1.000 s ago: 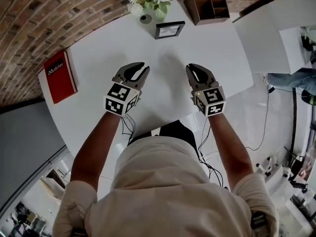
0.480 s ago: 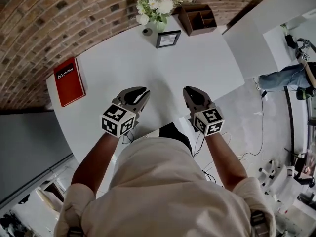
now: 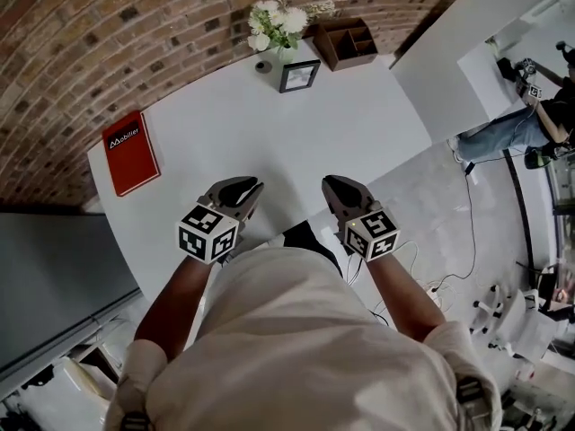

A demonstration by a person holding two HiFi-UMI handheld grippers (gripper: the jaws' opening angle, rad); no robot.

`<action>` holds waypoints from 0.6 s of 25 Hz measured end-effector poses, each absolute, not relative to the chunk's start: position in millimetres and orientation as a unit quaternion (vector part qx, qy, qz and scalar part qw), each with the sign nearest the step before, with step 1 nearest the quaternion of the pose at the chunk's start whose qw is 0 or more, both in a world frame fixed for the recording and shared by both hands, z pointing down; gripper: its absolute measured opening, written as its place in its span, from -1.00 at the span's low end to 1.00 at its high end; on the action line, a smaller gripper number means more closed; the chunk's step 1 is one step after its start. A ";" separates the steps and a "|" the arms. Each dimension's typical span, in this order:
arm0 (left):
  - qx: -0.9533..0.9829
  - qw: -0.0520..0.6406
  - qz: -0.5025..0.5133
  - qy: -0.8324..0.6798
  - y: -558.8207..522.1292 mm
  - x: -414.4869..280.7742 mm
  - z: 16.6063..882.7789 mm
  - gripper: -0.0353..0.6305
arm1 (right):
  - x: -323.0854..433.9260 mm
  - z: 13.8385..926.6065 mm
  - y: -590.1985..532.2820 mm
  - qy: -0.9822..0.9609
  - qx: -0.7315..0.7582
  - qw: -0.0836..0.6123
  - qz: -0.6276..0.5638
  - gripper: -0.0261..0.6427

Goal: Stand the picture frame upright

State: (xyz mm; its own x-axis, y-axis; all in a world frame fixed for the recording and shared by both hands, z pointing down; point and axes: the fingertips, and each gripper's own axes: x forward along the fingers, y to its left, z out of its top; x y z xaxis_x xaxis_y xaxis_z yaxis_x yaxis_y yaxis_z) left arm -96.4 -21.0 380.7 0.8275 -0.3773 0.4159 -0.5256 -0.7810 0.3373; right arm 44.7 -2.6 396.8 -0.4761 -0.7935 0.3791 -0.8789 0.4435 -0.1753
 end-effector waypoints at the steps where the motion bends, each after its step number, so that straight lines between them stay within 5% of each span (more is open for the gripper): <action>1: 0.930 0.224 0.165 -0.241 -17.2 -97.8 379.4 -0.71 | 42.2 394.6 1.2 -0.841 0.498 0.120 0.174 -0.83; 15: 0.937 0.222 0.158 -0.218 8.7 -103.0 370.1 -0.71 | 16.2 379.0 32.9 -0.845 0.498 0.112 0.160 -0.84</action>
